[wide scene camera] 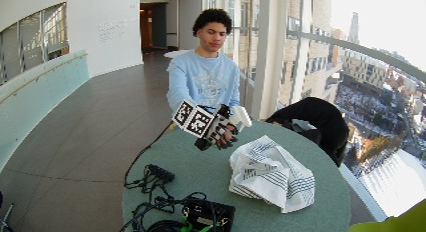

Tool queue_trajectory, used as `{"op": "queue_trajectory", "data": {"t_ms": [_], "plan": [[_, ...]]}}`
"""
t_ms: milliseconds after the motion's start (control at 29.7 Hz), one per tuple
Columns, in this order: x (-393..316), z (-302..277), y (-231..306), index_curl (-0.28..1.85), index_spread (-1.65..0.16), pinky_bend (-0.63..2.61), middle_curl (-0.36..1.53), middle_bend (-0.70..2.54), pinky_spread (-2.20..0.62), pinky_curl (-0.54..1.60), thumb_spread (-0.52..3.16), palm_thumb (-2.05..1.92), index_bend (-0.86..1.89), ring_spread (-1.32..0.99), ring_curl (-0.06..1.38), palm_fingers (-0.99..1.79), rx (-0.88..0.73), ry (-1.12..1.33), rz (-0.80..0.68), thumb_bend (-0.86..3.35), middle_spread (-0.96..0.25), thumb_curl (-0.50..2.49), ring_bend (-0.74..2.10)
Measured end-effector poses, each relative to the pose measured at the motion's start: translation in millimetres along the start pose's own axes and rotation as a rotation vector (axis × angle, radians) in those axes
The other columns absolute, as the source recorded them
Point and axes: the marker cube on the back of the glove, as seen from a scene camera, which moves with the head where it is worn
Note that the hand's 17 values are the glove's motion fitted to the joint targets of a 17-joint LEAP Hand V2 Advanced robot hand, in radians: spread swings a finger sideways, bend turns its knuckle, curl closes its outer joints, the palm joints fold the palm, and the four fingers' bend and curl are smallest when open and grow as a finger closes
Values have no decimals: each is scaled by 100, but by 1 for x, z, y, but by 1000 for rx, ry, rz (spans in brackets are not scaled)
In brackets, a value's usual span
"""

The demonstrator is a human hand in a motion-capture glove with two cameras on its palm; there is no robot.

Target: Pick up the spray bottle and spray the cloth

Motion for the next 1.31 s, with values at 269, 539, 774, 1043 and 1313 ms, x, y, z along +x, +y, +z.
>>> {"op": "queue_trajectory", "data": {"t_ms": [269, 539, 774, 1043, 1313], "plan": [[9, 20, -13, 35, -23, 32, 44, 19, 6, 38, 65, 96, 12, -4, 42, 112, -47, 22, 46, -3, -8, 65, 60], [8, 22, -15, 35, -23, 33, 44, 19, 6, 38, 65, 96, 13, -4, 42, 113, -43, 4, 57, -3, -7, 66, 62], [7, 19, -13, 35, -23, 33, 45, 19, 6, 38, 65, 96, 13, -4, 41, 113, -43, 0, 64, -3, -7, 67, 63], [2, 13, -13, 35, -22, 35, 45, 19, 6, 38, 65, 95, 13, -4, 41, 114, -15, 14, 46, -3, -7, 68, 64], [1, 15, -14, 36, -22, 36, 46, 19, 6, 38, 64, 94, 13, -5, 42, 115, -27, 17, 54, -3, -7, 68, 65]]}}
